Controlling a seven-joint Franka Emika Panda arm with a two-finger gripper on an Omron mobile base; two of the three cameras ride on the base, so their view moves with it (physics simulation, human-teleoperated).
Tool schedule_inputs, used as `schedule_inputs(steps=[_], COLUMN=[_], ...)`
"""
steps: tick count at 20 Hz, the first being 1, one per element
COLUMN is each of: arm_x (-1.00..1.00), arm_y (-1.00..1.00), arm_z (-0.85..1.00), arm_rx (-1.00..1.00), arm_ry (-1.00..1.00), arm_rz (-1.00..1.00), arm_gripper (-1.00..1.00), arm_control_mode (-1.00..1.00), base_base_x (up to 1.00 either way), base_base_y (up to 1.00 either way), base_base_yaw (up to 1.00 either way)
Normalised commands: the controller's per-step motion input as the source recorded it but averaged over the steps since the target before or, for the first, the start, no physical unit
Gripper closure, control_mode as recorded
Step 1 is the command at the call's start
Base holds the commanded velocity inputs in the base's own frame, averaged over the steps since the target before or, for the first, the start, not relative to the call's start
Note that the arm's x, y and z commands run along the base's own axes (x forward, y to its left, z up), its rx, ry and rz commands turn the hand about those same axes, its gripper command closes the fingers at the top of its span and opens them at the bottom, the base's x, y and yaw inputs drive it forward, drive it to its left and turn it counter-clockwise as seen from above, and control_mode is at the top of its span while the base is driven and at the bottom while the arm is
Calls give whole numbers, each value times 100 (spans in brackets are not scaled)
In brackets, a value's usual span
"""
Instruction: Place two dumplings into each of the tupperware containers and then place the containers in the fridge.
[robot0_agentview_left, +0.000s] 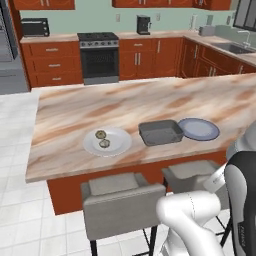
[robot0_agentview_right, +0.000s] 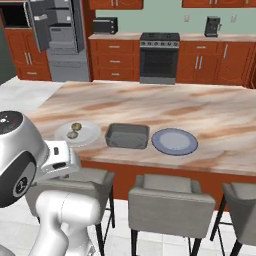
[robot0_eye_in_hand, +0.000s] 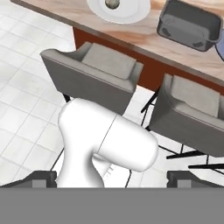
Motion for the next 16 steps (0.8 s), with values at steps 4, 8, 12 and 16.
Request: schedule_inputs(steps=[4,8,12,16], arm_x=[0,23,48,56], arm_y=[0,0,16,60], arm_z=[0,-23,-12,-10], arm_rx=[0,0,1,-5], arm_ry=[0,0,0,7], arm_rz=[0,29,11,0], arm_gripper=[-100,-100,-100,-100], arm_control_mode=[100,-100,-100,-100], base_base_x=[8,0,0,0], base_base_y=[0,0,0,0], base_base_yaw=[28,0,0,0])
